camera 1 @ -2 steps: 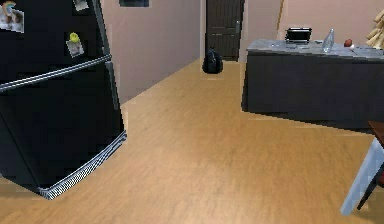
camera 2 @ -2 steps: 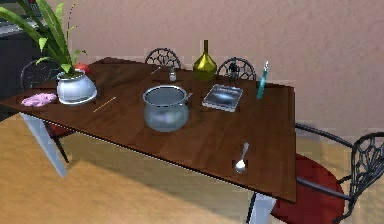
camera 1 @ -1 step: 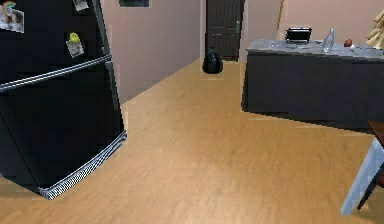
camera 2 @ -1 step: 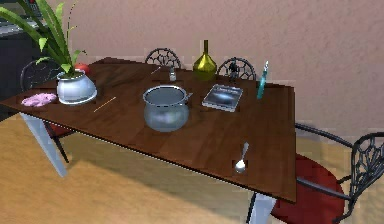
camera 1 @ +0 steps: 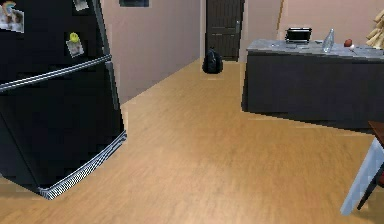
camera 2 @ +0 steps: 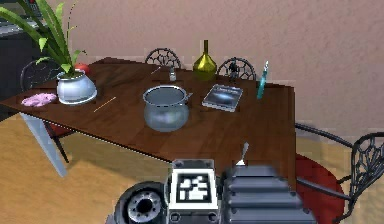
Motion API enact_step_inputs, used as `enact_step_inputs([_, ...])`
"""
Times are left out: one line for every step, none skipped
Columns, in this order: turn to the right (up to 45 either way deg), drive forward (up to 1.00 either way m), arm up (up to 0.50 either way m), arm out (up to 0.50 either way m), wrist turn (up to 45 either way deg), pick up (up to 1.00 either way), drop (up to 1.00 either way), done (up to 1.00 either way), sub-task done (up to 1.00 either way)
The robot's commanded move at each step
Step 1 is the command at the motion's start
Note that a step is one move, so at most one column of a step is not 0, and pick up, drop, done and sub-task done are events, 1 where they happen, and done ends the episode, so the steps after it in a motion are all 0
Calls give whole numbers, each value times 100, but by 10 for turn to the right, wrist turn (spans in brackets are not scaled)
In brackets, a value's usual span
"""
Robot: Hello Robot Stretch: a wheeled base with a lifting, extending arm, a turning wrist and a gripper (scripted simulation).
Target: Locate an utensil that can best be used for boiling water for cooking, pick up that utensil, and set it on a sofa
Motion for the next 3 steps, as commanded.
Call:
enact_step_inputs([0, 0, 0, 50, 0, 0, 0, 0, 0])
enact_step_inputs([0, 0, 0, 0, 450, 0, 0, 0, 0])
enact_step_inputs([0, 0, 0, 0, 450, 0, 0, 0, 0])
